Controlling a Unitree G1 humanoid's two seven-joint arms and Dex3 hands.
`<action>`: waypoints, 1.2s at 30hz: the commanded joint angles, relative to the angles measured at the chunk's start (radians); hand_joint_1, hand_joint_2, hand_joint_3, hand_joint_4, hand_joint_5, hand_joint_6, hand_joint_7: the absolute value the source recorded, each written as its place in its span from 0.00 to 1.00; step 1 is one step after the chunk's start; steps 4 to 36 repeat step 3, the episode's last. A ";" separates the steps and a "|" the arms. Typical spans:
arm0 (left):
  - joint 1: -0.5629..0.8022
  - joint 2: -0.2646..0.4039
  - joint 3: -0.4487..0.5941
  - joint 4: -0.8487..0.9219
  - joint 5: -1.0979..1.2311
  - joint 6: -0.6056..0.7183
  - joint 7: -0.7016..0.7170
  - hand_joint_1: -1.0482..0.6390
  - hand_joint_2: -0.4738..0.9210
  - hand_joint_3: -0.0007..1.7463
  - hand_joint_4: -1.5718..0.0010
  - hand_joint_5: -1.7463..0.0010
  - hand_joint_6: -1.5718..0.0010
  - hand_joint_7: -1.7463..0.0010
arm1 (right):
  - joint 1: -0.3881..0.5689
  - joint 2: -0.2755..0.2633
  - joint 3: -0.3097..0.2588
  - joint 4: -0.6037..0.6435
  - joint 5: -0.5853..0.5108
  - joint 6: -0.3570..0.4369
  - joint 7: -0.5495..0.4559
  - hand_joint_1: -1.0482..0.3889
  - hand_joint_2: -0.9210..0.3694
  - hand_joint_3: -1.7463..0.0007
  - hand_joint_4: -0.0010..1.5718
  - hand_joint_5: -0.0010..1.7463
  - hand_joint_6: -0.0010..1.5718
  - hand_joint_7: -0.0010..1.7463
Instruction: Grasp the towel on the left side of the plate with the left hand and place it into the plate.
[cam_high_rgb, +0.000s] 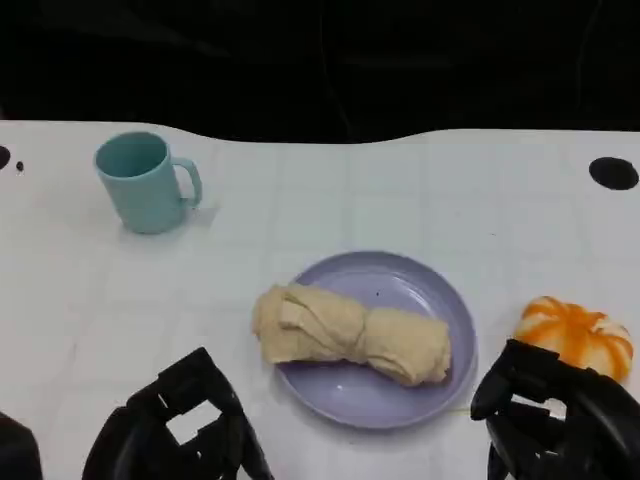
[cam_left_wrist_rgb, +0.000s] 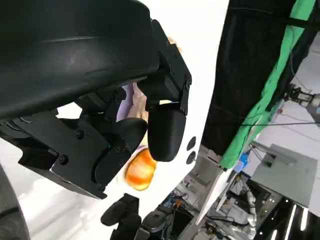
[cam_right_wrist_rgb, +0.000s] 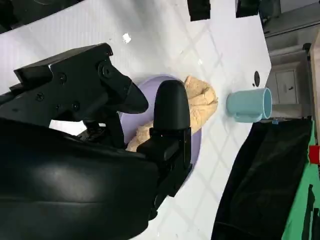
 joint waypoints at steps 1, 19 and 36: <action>0.002 0.016 0.008 0.009 0.008 -0.029 -0.021 0.56 0.68 0.79 0.45 0.00 0.53 0.04 | -0.002 -0.007 0.001 -0.002 -0.011 -0.011 -0.008 0.69 0.20 0.38 0.45 1.00 0.34 0.93; 0.005 0.018 0.011 0.004 0.006 -0.025 -0.016 0.56 0.67 0.79 0.45 0.00 0.53 0.04 | 0.000 -0.009 0.007 -0.003 -0.020 -0.017 -0.010 0.69 0.21 0.37 0.46 1.00 0.34 0.93; 0.005 0.018 0.011 0.004 0.006 -0.025 -0.016 0.56 0.67 0.79 0.45 0.00 0.53 0.04 | 0.000 -0.009 0.007 -0.003 -0.020 -0.017 -0.010 0.69 0.21 0.37 0.46 1.00 0.34 0.93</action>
